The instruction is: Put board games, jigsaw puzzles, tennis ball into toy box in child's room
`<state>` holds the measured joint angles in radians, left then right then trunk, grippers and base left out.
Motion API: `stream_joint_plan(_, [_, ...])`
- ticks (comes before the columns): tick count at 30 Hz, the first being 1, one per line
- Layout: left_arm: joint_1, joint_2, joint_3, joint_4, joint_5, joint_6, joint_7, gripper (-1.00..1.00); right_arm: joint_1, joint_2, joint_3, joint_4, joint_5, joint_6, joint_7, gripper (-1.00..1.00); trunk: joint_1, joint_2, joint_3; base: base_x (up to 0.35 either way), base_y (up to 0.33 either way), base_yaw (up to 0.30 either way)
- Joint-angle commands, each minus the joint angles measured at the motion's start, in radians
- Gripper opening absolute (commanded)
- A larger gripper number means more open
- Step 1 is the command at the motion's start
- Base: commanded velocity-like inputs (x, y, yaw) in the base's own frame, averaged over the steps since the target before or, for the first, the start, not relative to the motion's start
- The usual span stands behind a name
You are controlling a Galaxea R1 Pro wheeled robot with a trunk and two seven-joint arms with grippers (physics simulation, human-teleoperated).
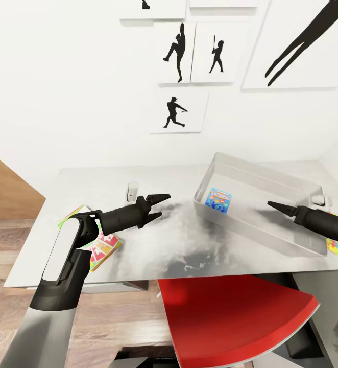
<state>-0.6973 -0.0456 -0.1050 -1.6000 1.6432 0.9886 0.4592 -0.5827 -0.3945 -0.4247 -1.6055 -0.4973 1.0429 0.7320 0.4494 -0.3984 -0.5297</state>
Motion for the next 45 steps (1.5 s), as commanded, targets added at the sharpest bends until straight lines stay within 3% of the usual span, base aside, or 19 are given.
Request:
stream_joint_plan(1, [-0.001, 0.0, 0.001, -0.001, 0.01, 0.002, 0.01, 1.0, 0.005, -0.01, -0.011, -0.002, 0.005, 0.004, 0.008, 1.0, 0.001, -0.002, 0.0, 0.0, 0.0, 0.0])
stream_joint_plan(8, [0.0, 0.0, 0.001, -0.002, 0.01, 0.002, 0.007, 1.0, 0.024, -0.052, -0.048, -0.007, 0.002, 0.004, 0.034, 1.0, 0.001, -0.002, 0.01, 0.0, 0.0, 0.0])
stream_joint_plan(20, [0.009, 0.003, 0.001, -0.006, 0.01, 0.001, -0.001, 1.0, 0.021, -0.088, -0.066, -0.009, 0.001, 0.004, 0.103, 1.0, 0.001, -0.002, 0.028, 0.0, 0.0, 0.0])
stream_joint_plan(34, [0.034, 0.011, 0.007, -0.007, 0.01, 0.001, -0.006, 1.0, 0.035, -0.097, -0.072, -0.01, 0.001, 0.004, 0.123, 1.0, 0.001, -0.002, 0.051, 0.0, 0.0, 0.0])
stream_joint_plan(45, [0.06, 0.018, 0.008, -0.008, 0.01, 0.002, -0.033, 1.0, 0.093, -0.101, -0.099, -0.01, 0.001, 0.004, 0.127, 1.0, 0.001, -0.002, 0.068, -0.035, 0.0, 0.0])
